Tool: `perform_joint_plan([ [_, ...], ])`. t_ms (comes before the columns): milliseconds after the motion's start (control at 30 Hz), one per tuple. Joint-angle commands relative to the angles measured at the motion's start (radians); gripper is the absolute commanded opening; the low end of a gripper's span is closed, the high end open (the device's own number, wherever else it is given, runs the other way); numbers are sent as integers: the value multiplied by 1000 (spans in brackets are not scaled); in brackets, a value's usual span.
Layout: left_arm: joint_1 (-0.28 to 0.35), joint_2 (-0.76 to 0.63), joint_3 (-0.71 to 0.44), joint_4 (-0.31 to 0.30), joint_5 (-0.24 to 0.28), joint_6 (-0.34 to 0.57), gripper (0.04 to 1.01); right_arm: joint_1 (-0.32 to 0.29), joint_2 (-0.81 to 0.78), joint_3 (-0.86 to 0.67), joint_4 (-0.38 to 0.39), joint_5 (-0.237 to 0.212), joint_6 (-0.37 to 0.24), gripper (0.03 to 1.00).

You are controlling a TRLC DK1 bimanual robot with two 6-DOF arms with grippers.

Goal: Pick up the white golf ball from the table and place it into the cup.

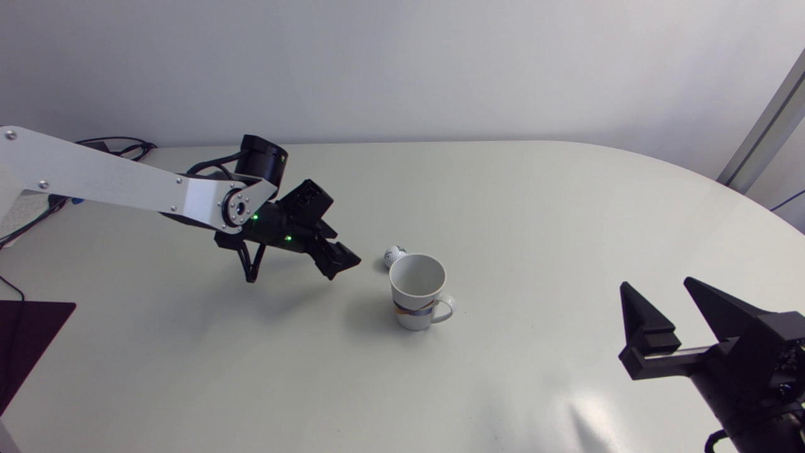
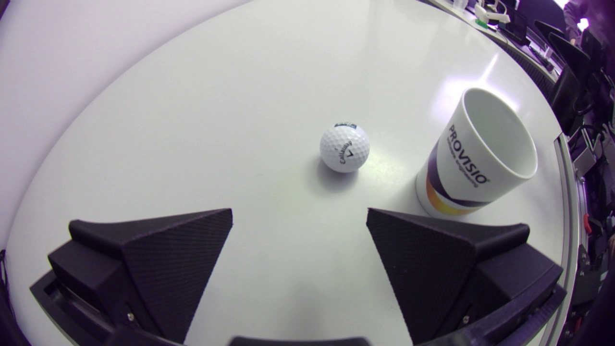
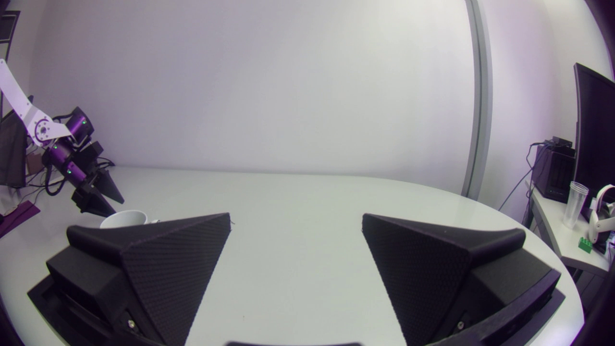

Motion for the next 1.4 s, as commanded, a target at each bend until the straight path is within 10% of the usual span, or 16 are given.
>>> perform_joint_plan([
  [0, -12, 60, 63, -2, 25, 8, 1000, 10, 12, -37, -22, -6, 27, 964],
  [567, -76, 200, 351, -347, 4, 110, 1000, 12, 13, -37, -22, -6, 30, 964],
  [1367, -148, 313, 557, -531, -87, 153, 1000, 12, 17, -37, -22, -4, 31, 964],
])
